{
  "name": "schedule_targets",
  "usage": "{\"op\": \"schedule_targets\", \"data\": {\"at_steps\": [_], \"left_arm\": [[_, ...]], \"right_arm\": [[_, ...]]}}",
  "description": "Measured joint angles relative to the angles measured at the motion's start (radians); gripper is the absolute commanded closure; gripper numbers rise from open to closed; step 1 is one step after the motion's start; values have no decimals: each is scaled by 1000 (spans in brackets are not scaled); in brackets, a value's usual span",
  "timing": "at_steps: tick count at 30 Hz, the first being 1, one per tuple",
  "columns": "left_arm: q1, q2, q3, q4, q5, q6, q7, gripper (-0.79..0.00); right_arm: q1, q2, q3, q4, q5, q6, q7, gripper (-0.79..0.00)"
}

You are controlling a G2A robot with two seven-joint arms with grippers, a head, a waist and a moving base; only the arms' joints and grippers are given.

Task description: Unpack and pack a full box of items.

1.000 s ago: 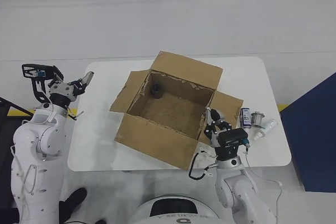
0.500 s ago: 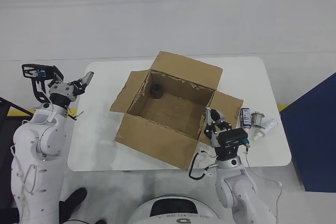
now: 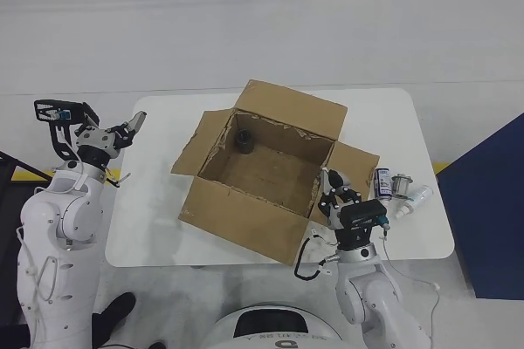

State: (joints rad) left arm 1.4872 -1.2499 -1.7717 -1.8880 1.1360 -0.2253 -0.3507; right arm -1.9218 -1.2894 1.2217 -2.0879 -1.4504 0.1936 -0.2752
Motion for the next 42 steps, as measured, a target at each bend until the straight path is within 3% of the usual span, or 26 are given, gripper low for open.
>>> {"op": "schedule_targets", "data": {"at_steps": [24, 31, 42], "left_arm": [[0, 0, 0, 0, 0, 0, 0, -785], [0, 0, 0, 0, 0, 0, 0, -785], [0, 0, 0, 0, 0, 0, 0, -785]], "right_arm": [[5, -1, 7, -1, 10, 2, 2, 0], [11, -7, 167, -11, 265, 70, -62, 0], [-104, -9, 538, 102, 676, -8, -135, 0]]}}
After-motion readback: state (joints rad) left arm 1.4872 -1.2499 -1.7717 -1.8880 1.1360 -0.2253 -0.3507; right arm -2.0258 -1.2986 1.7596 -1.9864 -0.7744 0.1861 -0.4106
